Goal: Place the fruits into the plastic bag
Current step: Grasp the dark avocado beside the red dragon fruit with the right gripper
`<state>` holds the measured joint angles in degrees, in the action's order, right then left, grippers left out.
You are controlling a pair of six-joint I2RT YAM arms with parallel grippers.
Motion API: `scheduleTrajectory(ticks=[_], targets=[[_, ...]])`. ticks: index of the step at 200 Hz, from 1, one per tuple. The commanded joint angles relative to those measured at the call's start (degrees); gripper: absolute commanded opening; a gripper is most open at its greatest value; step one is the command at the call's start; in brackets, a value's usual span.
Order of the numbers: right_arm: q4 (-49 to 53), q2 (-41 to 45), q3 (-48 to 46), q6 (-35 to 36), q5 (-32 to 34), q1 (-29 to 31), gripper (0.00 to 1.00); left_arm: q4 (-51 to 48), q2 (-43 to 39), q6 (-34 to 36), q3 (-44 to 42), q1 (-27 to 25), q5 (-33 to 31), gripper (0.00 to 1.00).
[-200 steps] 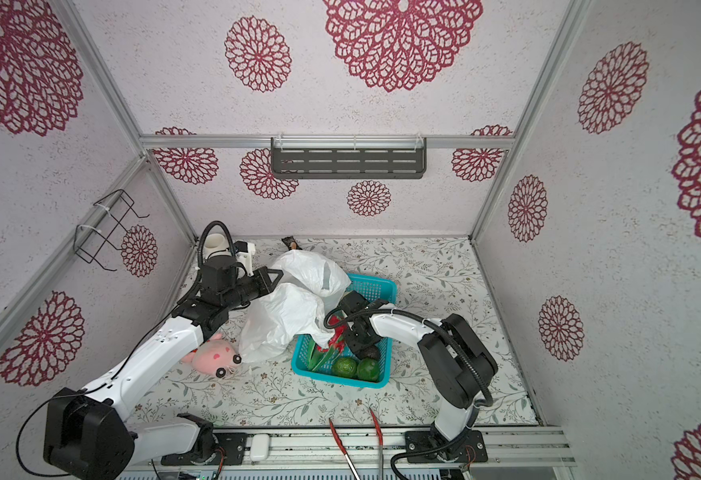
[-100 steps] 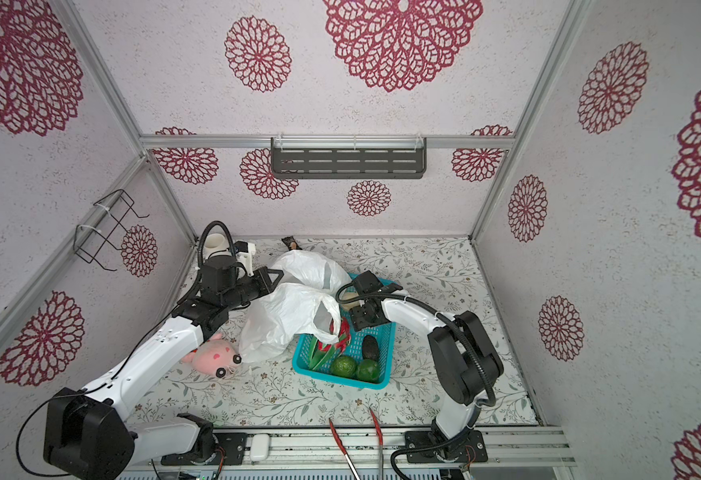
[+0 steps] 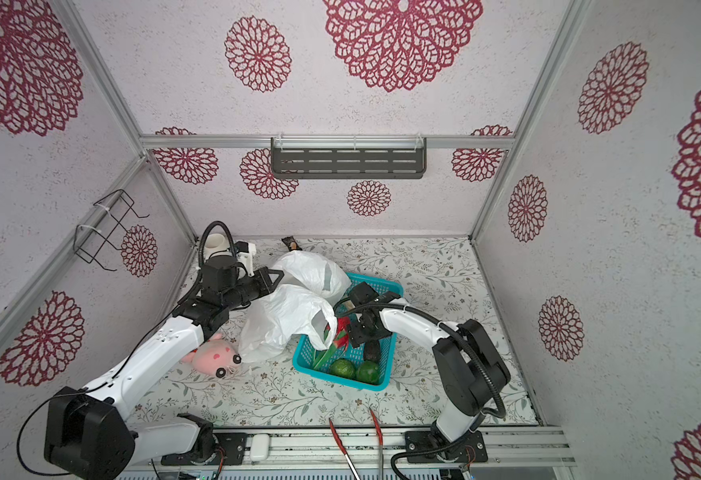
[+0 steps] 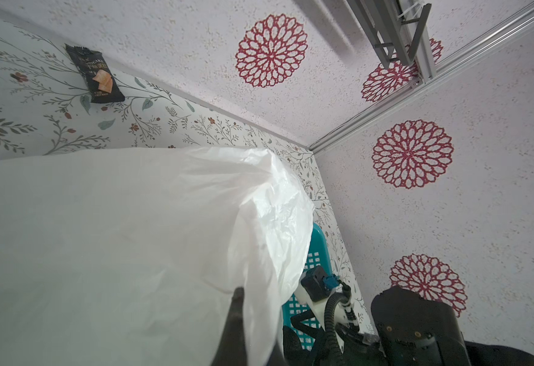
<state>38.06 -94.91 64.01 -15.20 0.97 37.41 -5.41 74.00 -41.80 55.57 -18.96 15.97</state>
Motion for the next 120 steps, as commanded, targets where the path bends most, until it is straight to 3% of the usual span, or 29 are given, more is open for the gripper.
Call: scheduleTrajectory(ticks=[1, 48, 78, 102, 120], targets=[[7.0, -1.0, 2.4, -2.7, 4.3, 0.6, 0.77, 0.9, 0.4, 0.7, 1.2, 0.1, 0.5, 0.00], [8.9, -4.9, 3.2, -4.8, 4.2, 1.7, 0.76, 1.0, -0.3, 1.0, 0.6, 0.1, 0.3, 0.00], [6.5, -6.2, 2.1, -4.6, -0.7, 1.7, 0.66, 0.8, -0.9, 1.8, 0.4, 0.2, 0.0, 0.00], [5.5, -6.2, 2.3, -3.9, -0.3, 1.5, 0.50, 0.6, -1.2, 1.9, 0.4, 0.2, 0.0, 0.00], [5.1, -6.0, 2.4, -3.8, -1.1, 1.4, 0.47, 0.5, -1.2, 1.7, 0.4, 0.2, 0.2, 0.00]])
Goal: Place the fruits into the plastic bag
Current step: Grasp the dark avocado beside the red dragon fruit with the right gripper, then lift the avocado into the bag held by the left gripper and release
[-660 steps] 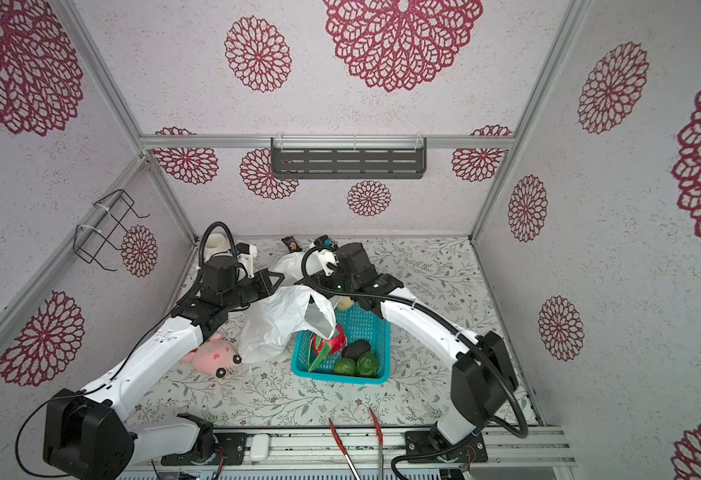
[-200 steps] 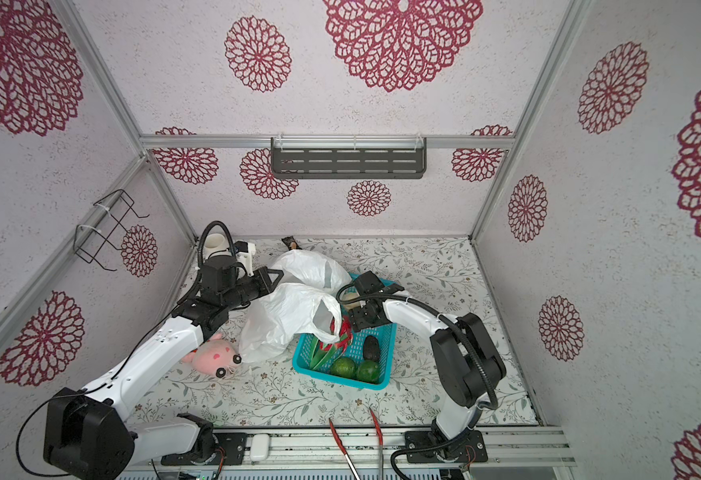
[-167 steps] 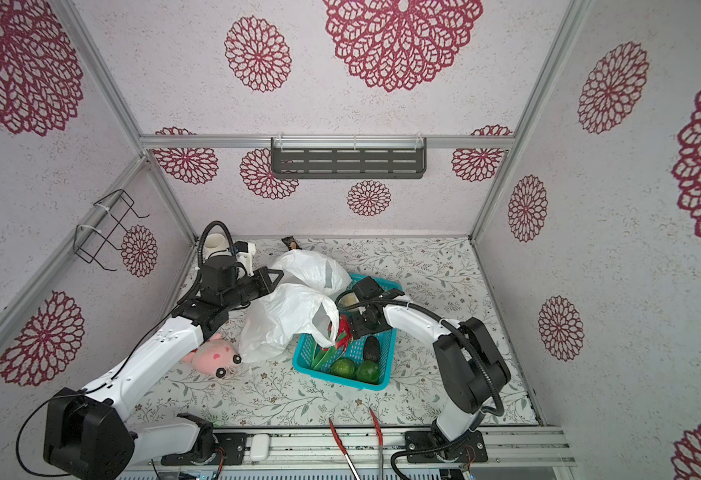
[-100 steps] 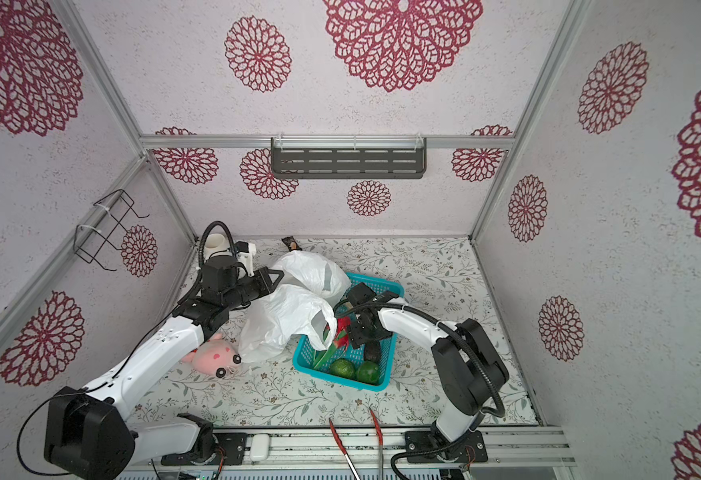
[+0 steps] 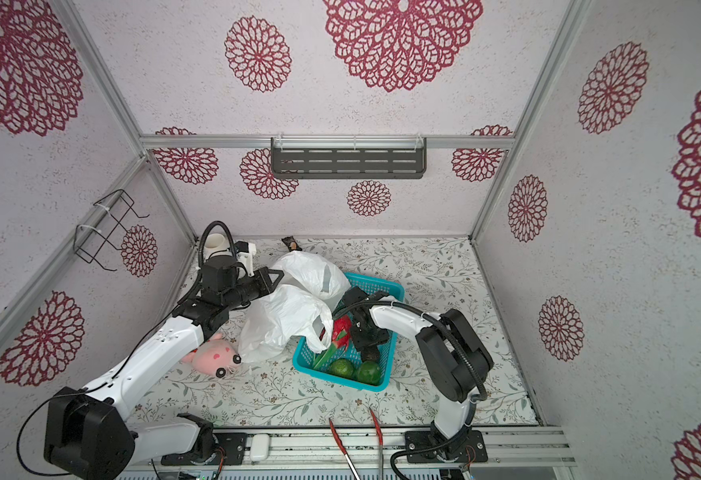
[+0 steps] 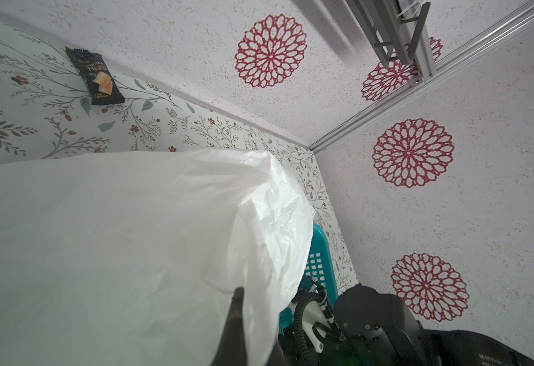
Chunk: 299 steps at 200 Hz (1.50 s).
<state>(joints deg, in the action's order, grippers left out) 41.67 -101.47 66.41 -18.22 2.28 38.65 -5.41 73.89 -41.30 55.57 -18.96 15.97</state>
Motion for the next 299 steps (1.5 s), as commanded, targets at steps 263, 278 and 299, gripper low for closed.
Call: scheduleTrajectory(ticks=[263, 278, 299], targets=[[-27.4, 12.0, 15.9, 3.0, -19.9, -0.1, 0.27, 0.5, -1.6, 1.4, 0.0, -0.1, 2.0, 0.00], [-29.6, 8.3, 18.7, 1.4, -22.5, 1.5, 0.27, 0.6, -1.5, 1.3, 0.0, -0.3, 2.1, 0.00], [-33.4, 3.7, 22.0, -0.5, -25.1, 3.1, 0.27, 0.7, -1.3, 1.0, 0.2, -0.6, 2.2, 0.00]])
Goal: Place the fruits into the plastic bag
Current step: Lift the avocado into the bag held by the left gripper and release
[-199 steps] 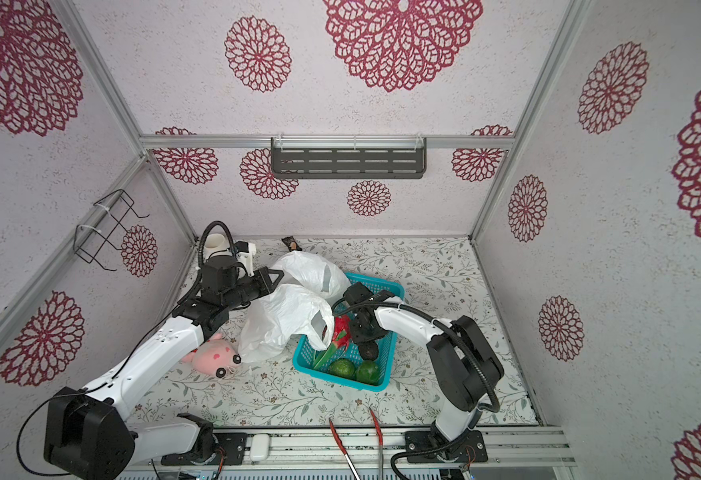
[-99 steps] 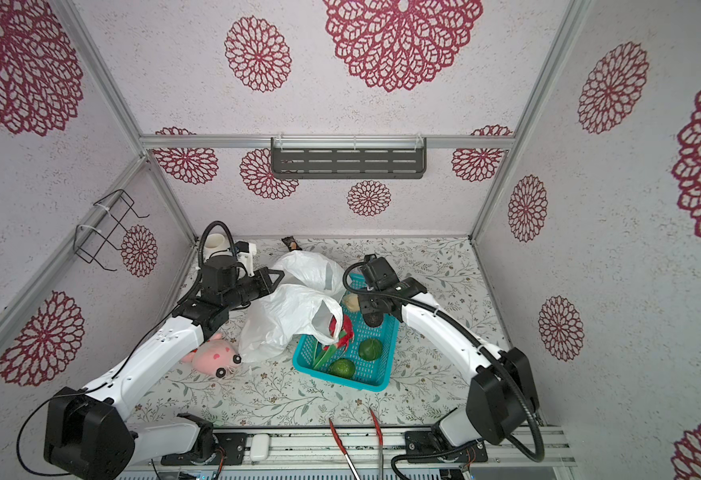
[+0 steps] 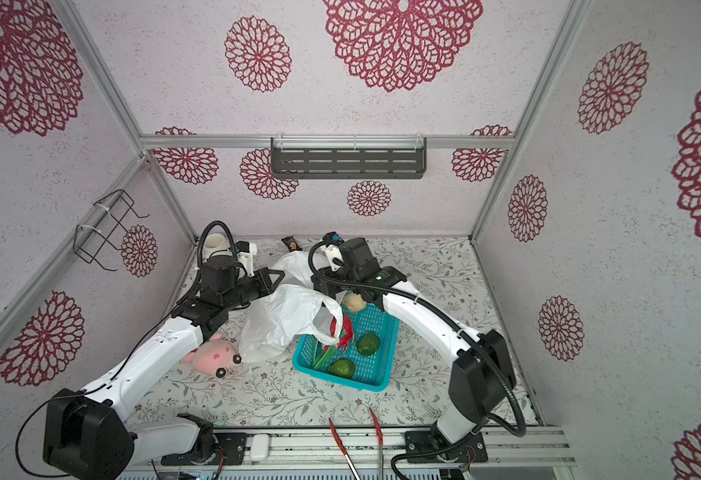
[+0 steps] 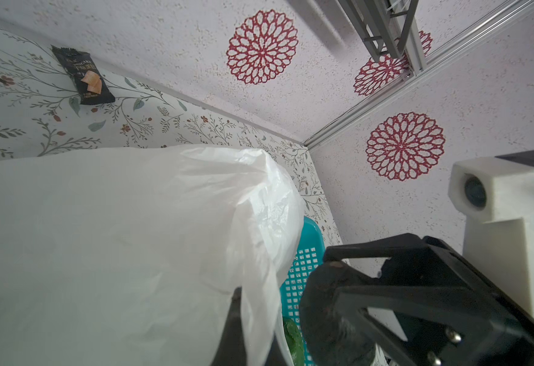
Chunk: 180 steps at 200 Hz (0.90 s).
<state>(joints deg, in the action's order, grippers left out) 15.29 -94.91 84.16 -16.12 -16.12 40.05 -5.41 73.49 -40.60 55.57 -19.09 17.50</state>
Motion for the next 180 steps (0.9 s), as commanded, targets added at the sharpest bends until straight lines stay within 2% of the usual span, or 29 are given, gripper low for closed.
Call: scheduleTrajectory(ticks=[1, 47, 86, 105, 112, 119, 126, 147, 163, 180], targets=[[-7.2, -3.2, 4.4, -2.7, -6.8, 1.8, 0.27, 0.7, -0.9, 0.3, 0.2, -0.5, 0.6, 0.00], [-11.0, -11.6, 9.3, -7.7, -9.8, 2.4, 0.28, 1.1, -1.3, 0.0, 0.2, -0.7, 0.4, 0.00], [-10.1, -16.3, 12.1, -10.3, -3.3, 2.2, 0.31, 1.2, -1.9, 0.2, -0.3, -0.7, 0.6, 0.00], [-10.3, -17.4, 12.8, -10.7, -4.1, 2.2, 0.41, 1.4, -2.2, 0.1, -0.6, -0.7, 0.4, 0.00], [-10.3, -17.4, 13.0, -10.6, -4.6, 2.1, 0.51, 1.4, -2.3, 0.1, -0.7, -0.7, 0.4, 0.00], [-10.2, -17.2, 13.0, -10.5, -4.7, 2.1, 0.65, 1.3, -2.4, 0.2, -0.7, -0.7, 0.3, 0.00], [-10.0, -16.9, 12.9, -10.2, -4.6, 2.1, 0.71, 1.3, -2.4, 0.2, -0.8, -0.7, 0.0, 0.00], [-8.5, -14.8, 12.5, -8.1, -2.6, 2.0, 0.79, 1.2, -2.7, 0.4, -1.1, -0.7, -0.6, 0.00], [-7.7, -12.3, 11.2, -6.7, -1.1, 1.7, 0.80, 1.1, -2.7, 0.6, -1.1, -0.8, -0.6, 0.00], [-7.3, -9.3, 9.4, -5.4, -2.3, 1.2, 0.81, 1.0, -2.5, 0.7, -1.0, -0.7, -0.9, 0.00]])
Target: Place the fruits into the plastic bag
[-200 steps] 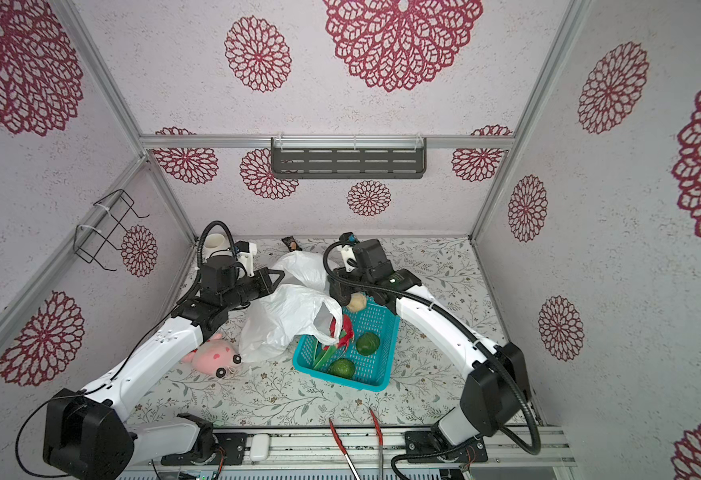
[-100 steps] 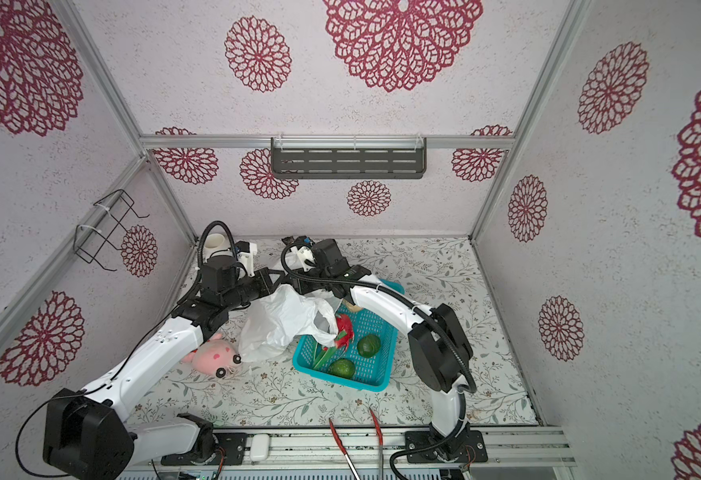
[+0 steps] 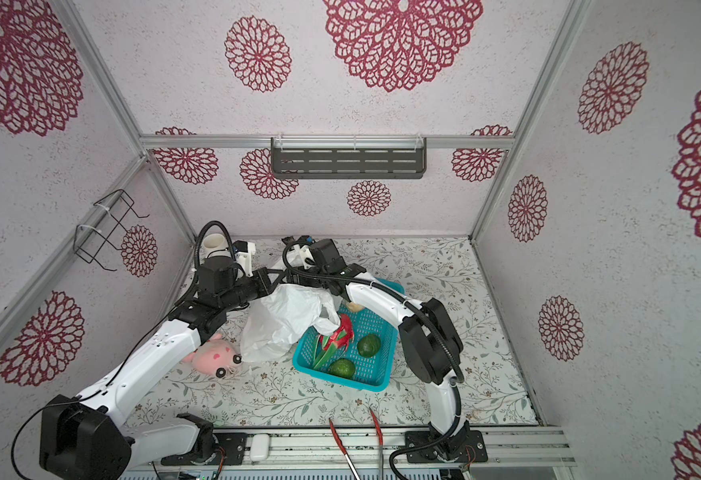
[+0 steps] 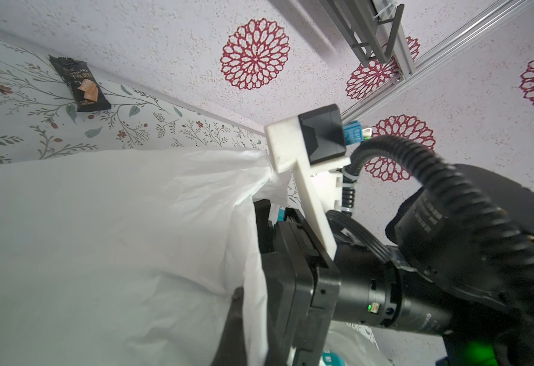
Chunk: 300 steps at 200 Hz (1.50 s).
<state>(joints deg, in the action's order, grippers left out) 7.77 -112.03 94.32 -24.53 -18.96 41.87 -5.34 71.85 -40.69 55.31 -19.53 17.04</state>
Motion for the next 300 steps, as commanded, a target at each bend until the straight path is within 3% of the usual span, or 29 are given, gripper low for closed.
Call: scheduleTrajectory(ticks=[1, 27, 60, 93, 124, 161, 198, 300], targets=[[0.3, 8.0, -0.9, 3.1, 0.4, -0.6, 0.81, 1.0, -0.8, 0.8, -0.8, -0.3, -0.4, 0.00], [0.3, 14.9, -6.2, 5.0, -1.6, -1.2, 0.81, 0.9, -0.6, 1.0, -0.6, -0.3, -1.0, 0.00], [0.7, 24.8, -14.5, 4.4, 0.6, -3.8, 0.82, 0.9, -0.1, 1.1, -0.4, -0.2, -1.8, 0.00], [1.3, 35.2, -24.1, 1.7, 6.6, -9.2, 0.84, 0.8, 0.4, 1.2, 0.0, -0.3, -1.9, 0.00], [10.4, 40.4, -29.5, 4.7, 13.0, -10.8, 0.85, 0.7, 0.6, 1.5, 0.3, -0.2, -2.2, 0.00], [22.3, 39.3, -34.0, 7.3, 13.2, -9.5, 0.85, 0.7, 0.9, 1.8, 0.5, -0.3, -2.4, 0.00], [29.1, 33.1, -35.4, 9.4, 17.4, -4.1, 0.86, 0.5, 1.6, 1.5, 1.0, -0.3, -2.0, 0.00], [30.3, 24.6, -35.6, 11.5, 25.7, -1.0, 0.89, -0.6, 1.0, 1.4, 0.9, -0.2, -2.7, 0.00]])
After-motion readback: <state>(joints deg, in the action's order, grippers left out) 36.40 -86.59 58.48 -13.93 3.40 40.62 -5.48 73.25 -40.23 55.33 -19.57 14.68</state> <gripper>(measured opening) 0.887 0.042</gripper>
